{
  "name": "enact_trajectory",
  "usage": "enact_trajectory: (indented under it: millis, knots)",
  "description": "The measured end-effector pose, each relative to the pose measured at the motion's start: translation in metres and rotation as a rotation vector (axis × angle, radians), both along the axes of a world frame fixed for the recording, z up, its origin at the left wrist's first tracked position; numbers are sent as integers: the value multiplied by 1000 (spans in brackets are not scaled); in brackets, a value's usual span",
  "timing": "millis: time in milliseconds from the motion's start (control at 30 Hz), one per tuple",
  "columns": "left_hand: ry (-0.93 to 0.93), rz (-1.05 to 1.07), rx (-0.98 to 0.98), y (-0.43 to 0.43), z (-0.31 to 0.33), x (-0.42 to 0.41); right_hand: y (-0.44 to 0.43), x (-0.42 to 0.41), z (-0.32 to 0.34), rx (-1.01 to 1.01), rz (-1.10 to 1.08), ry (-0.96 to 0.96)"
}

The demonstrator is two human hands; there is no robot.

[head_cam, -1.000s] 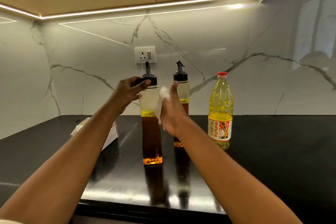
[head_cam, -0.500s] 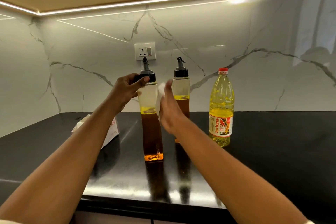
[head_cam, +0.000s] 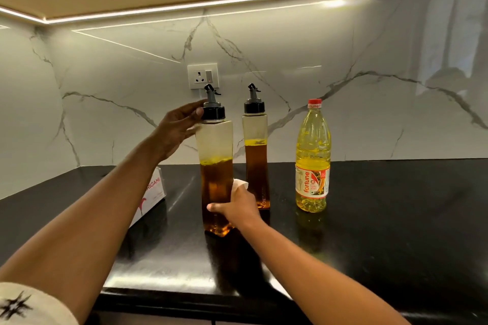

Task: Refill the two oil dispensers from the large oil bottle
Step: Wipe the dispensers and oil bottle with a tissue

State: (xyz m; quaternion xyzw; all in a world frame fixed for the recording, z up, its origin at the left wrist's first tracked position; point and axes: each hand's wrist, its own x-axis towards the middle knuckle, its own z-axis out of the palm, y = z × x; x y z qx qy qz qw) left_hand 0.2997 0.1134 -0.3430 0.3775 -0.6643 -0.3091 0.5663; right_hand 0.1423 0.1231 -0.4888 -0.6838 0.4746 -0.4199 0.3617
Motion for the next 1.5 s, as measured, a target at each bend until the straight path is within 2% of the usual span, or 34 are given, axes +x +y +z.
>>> enact_trajectory:
  millis: [100,167,233,367,467,533,600,667,733,767,833,933,1000,1067,1133,1200,1267,1400,1467,1500]
  knots:
    - [-190,279,-200,5,5,-5,11,7,-7,-126,-217,81]
    - [-313,378,-238,7,8,-7,15,9,-10,-147,-236,83]
    - [-335,374,-213,5,10,-7,20,8,-2,-119,-121,10]
    - [-256,259,-174,-3,9,-1,23,-3,55,-38,191,-292]
    - [-223,147,-168,-5,5,4,10,-2,100,36,285,-535]
    - [-192,129,-183,-6,2,7,10,1,93,29,300,-514]
    - [-123,107,-179,-8,-5,5,17,1,53,128,281,-401]
    - [-65,88,-163,-9,-9,2,25,-4,9,371,230,-334]
    - [-58,77,-160,-10,-9,-1,26,-12,-2,567,224,-412]
    - [-60,70,-165,-9,-9,-1,24,-15,9,588,268,-454]
    - [-54,63,-166,-9,-7,1,15,-15,49,483,365,-496]
    - [-92,88,-176,-9,-9,4,9,-6,109,215,449,-601]
    - [-117,102,-186,-9,-10,4,10,-5,107,137,462,-584]
    - [-101,104,-177,-9,-10,3,14,-11,69,261,396,-424]
    - [-93,115,-173,-8,-10,1,23,-20,21,497,341,-284]
    - [-109,133,-178,-7,-10,-1,26,-25,2,626,355,-327]
    - [-111,145,-182,-7,-11,-1,20,-22,28,567,394,-424]
    - [-136,175,-192,-5,-13,1,6,-8,109,237,487,-513]
    - [-135,174,-196,-6,-14,1,6,-7,113,147,501,-519]
    - [-123,169,-192,-6,-14,1,8,-11,101,163,494,-483]
